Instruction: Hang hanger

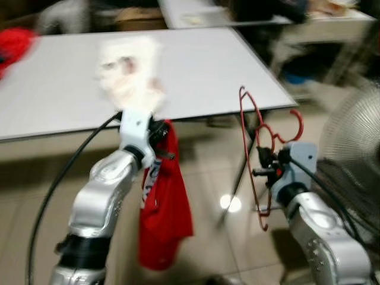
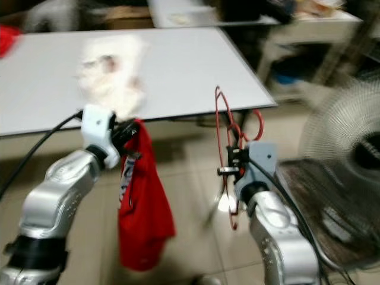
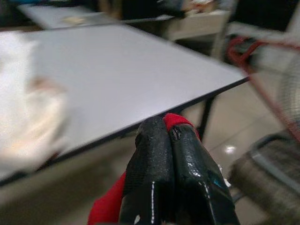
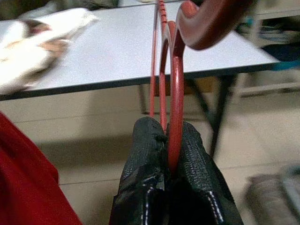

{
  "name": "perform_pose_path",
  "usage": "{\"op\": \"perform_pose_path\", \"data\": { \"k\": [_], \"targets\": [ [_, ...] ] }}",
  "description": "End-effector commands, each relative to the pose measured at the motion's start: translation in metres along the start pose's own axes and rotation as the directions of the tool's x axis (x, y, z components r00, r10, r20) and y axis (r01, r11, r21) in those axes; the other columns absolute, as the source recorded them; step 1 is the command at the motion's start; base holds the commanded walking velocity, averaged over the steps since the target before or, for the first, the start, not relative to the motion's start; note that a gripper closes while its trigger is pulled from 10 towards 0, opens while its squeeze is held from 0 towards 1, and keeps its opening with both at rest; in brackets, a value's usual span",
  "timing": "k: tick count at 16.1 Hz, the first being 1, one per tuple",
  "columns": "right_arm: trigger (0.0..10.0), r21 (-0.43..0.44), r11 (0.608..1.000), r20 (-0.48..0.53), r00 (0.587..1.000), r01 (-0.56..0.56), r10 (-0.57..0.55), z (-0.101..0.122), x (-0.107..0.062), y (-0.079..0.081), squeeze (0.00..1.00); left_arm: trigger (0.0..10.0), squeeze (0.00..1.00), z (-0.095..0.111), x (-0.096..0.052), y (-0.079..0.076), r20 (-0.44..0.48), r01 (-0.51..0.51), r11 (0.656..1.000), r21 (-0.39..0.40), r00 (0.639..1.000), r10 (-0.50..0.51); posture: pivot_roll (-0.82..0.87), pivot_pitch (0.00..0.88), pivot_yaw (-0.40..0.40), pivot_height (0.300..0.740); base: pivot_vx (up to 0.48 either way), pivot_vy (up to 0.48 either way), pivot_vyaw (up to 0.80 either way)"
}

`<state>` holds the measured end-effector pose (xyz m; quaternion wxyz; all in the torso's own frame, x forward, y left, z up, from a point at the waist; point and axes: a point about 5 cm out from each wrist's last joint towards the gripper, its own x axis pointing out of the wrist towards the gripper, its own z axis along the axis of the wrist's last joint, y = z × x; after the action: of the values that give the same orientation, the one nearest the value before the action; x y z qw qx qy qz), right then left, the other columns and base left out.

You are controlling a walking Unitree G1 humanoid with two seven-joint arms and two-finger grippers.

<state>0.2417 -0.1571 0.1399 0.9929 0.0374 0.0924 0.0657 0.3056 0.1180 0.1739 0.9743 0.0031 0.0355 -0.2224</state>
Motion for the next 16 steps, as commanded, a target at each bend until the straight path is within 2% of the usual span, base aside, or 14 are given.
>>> {"op": "perform_pose_path", "data": {
  "k": [1, 5, 8, 10, 16],
  "targets": [
    [10.0, -0.01, 0.999, 0.035, 0.999, -0.036, 0.037, 0.0097, 0.0021, 0.0055, 0.0, 10.0, 0.0, 0.0098, -0.0012, 0.0059, 0.046, -0.011, 1.0, 0.009, 0.999, 0.011, -0.07, 0.007, -0.009, 0.74, 0.259, 0.0, 0.0],
    [10.0, -0.04, 0.998, 0.038, 0.998, -0.051, 0.052, 0.0142, 0.0032, -0.0014, 0.0, 10.0, 0.0, 0.0185, 0.0056, 0.004, 0.076, 0.014, 1.0, 0.005, 0.997, -0.014, -0.07, 0.0, -0.018, 0.74, 0.272, 0.0, 0.0],
    [10.0, -0.018, 0.999, 0.032, 0.998, -0.045, 0.045, 0.0131, 0.0047, -0.0001, 0.0, 10.0, 0.0, 0.0176, 0.0068, 0.0022, 0.075, 0.023, 1.0, 0.002, 0.997, -0.023, -0.06, 0.0, -0.019, 0.74, 0.274, 0.0, 0.0],
    [10.0, 0.022, 0.999, 0.023, 0.999, -0.036, 0.036, 0.0097, 0.0042, 0.0013, 0.0, 10.0, 0.0, 0.0191, 0.007, 0.0005, 0.078, 0.028, 1.0, 0.003, 0.997, -0.029, -0.06, 0.0, -0.024, 0.74, 0.274, 0.0, -0.63],
    [10.0, 0.016, 0.999, 0.016, 0.999, -0.029, 0.029, 0.0083, 0.0048, 0.0001, 0.0, 10.0, 0.0, 0.0174, 0.0054, 0.0006, 0.072, 0.03, 1.0, -0.001, 0.997, -0.03, -0.05, 0.009, -0.022, 0.74, 0.286, 0.0, -0.8]
  ]
}}
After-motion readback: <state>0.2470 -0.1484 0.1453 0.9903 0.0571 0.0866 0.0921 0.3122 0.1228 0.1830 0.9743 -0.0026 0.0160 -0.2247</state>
